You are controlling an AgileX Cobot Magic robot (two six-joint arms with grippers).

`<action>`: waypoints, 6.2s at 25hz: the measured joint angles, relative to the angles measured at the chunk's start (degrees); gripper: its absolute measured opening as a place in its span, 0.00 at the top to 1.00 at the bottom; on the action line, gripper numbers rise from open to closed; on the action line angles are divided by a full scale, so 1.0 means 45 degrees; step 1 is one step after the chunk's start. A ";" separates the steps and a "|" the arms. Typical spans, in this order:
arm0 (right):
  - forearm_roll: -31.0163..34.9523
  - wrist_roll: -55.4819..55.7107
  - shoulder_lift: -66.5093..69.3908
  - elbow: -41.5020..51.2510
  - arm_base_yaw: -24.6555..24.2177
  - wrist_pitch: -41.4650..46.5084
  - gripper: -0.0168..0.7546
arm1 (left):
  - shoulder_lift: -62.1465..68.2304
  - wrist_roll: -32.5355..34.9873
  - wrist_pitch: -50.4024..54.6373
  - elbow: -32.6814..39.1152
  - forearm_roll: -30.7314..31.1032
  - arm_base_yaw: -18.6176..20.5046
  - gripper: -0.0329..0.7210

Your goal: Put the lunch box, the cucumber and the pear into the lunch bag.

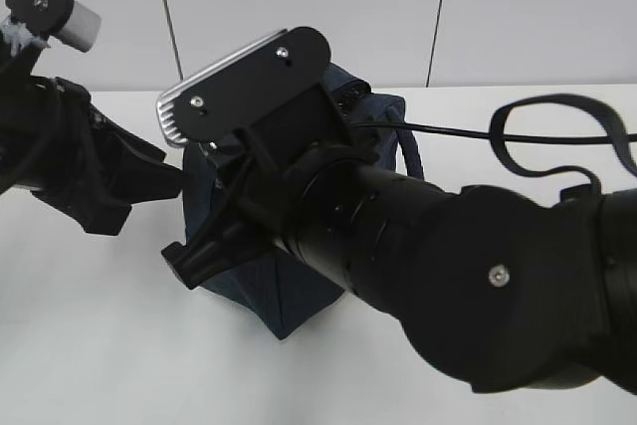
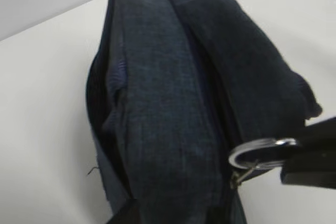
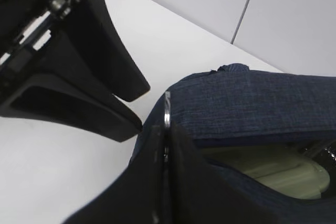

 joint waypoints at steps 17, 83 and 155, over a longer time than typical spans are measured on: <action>0.0353 -0.0089 -0.0011 -0.0029 0.0000 0.0255 0.98 | 0.2810 0.4570 0.3385 -0.0012 -0.3602 0.1805 0.64; 1.0303 0.2885 0.7919 -0.5923 -1.1820 1.4897 0.97 | 0.3133 0.4469 0.2282 0.0636 -0.3595 0.0924 0.95; -1.3538 1.1992 -2.0612 0.5141 -0.9776 2.0466 0.31 | -1.6946 -1.5115 0.6606 0.3286 1.1602 0.0924 0.50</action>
